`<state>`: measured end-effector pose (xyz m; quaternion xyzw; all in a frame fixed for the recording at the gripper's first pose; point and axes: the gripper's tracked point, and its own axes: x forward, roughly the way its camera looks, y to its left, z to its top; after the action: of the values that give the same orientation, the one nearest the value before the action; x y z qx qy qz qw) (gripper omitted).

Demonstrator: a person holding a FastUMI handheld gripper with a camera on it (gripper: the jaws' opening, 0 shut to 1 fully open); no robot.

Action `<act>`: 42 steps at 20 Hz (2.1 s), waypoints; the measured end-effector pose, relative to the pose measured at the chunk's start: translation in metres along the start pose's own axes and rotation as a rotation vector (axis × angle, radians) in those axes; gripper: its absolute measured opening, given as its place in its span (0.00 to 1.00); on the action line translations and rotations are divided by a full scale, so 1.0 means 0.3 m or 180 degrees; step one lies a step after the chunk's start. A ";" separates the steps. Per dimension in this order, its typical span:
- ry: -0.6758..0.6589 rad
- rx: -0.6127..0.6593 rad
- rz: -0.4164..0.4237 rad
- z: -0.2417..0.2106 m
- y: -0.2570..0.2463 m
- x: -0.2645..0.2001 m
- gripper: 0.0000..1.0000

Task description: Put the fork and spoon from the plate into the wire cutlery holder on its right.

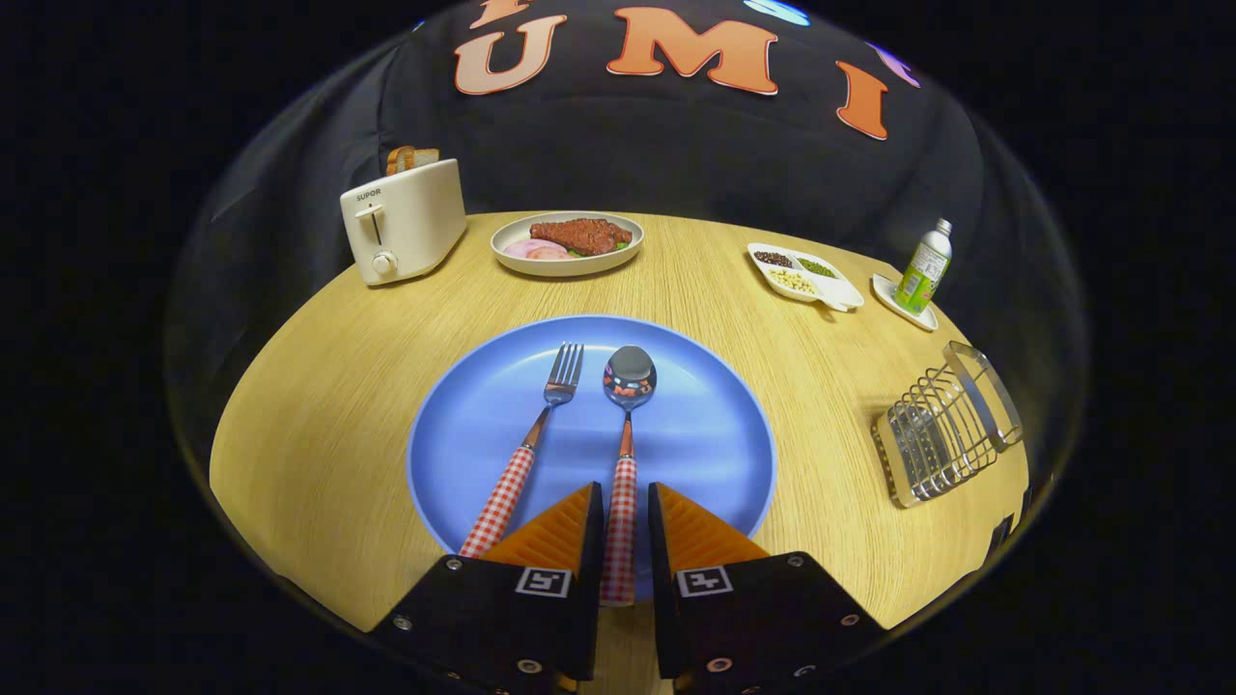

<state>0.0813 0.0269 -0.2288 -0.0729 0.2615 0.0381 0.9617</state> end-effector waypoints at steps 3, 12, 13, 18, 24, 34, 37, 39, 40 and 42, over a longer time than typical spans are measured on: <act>0.0019 0.0082 0.0030 0.004 -0.002 -0.003 0.16; 0.0074 0.0379 0.0266 0.112 -0.087 -0.095 0.07; 0.0080 0.0349 0.0290 0.127 -0.105 -0.112 0.07; 0.0161 0.0139 0.0355 0.216 -0.276 -0.235 0.07; 0.0337 -0.0043 0.0285 0.286 -0.535 -0.384 0.07; 0.1241 -0.0326 0.0278 0.206 -0.819 -0.489 0.07; 0.1555 -0.0431 0.0334 0.174 -0.848 -0.475 0.07; 0.1735 -0.0538 0.0338 0.169 -0.867 -0.459 0.07; 0.1819 -0.0563 0.0342 0.168 -0.871 -0.447 0.07; 0.2001 -0.0616 0.0355 0.160 -0.880 -0.422 0.07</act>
<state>0.0256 -0.2301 -0.0916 -0.1576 0.5442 0.0909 0.8190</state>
